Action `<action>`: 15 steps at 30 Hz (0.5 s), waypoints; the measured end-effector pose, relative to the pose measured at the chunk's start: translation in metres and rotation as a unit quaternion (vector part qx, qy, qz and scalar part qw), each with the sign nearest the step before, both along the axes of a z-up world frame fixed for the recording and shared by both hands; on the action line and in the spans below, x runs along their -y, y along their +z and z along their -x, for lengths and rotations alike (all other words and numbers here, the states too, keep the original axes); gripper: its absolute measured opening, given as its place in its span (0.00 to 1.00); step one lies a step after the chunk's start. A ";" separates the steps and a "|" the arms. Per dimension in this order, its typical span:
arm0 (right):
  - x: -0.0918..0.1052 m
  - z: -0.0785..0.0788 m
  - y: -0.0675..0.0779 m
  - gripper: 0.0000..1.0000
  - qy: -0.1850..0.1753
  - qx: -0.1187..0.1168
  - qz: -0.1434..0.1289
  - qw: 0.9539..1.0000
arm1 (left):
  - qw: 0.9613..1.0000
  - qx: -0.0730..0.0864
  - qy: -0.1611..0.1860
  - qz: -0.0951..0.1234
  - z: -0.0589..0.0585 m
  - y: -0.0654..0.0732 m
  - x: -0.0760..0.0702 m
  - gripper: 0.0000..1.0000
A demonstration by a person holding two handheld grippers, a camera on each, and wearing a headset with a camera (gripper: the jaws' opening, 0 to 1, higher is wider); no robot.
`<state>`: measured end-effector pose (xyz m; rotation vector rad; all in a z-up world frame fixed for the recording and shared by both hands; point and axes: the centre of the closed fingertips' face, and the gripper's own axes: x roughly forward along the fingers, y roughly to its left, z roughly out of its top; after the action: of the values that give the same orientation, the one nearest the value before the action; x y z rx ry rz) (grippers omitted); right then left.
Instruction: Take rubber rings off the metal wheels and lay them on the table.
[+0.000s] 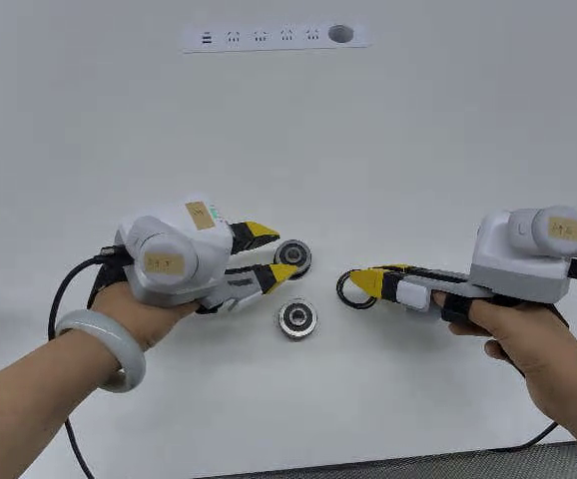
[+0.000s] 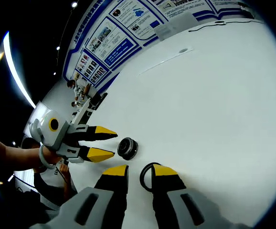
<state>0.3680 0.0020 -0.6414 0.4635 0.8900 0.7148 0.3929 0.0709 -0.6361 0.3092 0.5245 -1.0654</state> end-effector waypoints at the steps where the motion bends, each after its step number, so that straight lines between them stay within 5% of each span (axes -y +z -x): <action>1: 0.000 0.000 0.000 0.20 0.000 0.000 -0.001 1.000 | 1.000 0.000 -0.001 -0.002 0.000 -0.001 0.001 0.24; 15: -0.004 -0.002 0.000 0.19 0.001 -0.001 -0.007 1.000 | 0.999 -0.004 -0.011 -0.036 -0.005 -0.014 0.007 0.15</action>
<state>0.3696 0.0057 -0.6413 0.4759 0.8880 0.7222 0.3974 0.0638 -0.6502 0.3739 0.5685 -1.0713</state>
